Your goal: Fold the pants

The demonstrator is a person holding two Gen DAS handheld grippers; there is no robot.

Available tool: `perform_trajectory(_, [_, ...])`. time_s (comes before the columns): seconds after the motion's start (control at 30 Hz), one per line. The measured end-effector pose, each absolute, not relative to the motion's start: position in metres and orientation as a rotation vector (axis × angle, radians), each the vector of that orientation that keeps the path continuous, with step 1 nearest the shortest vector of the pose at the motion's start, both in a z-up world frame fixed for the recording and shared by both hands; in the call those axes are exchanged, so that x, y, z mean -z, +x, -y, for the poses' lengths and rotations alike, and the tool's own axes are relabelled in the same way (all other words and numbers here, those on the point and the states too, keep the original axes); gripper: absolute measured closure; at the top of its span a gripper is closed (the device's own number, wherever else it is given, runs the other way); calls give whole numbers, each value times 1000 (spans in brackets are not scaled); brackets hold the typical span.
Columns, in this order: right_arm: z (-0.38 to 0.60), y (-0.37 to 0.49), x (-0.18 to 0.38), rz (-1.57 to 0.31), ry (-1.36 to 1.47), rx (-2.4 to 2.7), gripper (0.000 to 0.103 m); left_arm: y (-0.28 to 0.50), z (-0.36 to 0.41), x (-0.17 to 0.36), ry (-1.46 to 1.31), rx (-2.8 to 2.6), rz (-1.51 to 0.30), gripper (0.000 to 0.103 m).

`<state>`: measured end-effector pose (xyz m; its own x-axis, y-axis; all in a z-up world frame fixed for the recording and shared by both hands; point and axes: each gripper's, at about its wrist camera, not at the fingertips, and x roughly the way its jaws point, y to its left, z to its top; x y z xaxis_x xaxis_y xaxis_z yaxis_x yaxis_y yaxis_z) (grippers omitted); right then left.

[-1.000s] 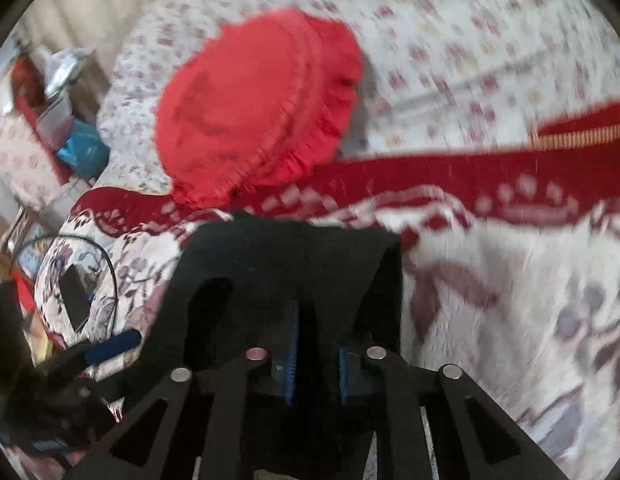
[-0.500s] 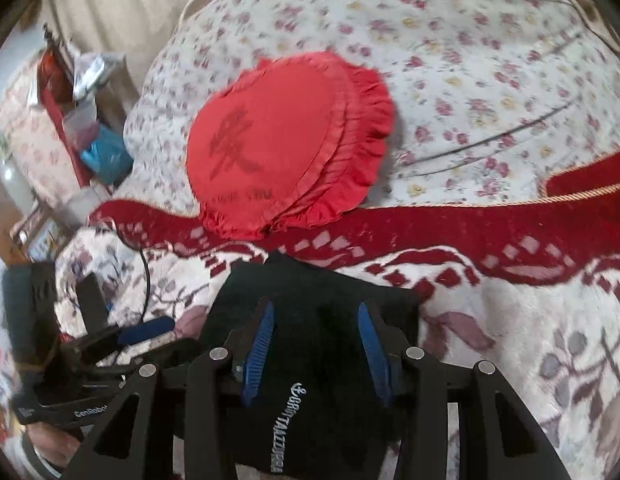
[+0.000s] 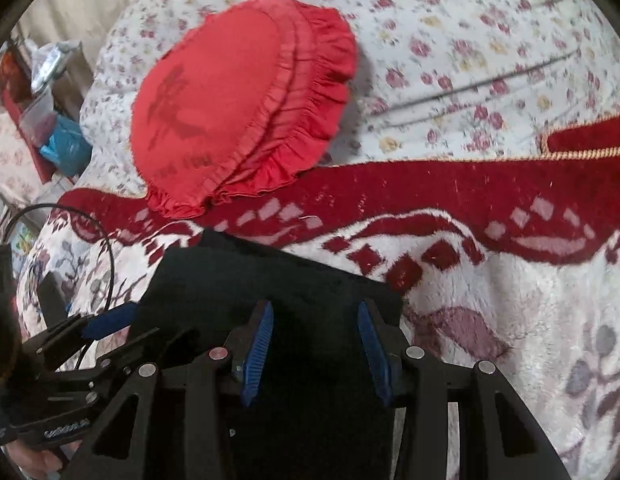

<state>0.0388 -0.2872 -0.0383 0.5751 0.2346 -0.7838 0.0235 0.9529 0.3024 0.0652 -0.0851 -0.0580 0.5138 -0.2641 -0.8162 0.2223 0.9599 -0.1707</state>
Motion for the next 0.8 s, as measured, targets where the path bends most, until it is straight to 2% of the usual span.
perform_trajectory(0.2, [300, 49, 46, -964, 349, -110, 55, 71, 88, 60, -49, 278, -1000, 33])
perform_trajectory(0.53, [281, -6, -1, -921, 215, -141, 55, 41, 75, 37, -87, 294, -960, 33])
perform_trajectory(0.8, [268, -45, 12, -972, 158, -133, 55, 11, 82, 44, -77, 309, -967, 33])
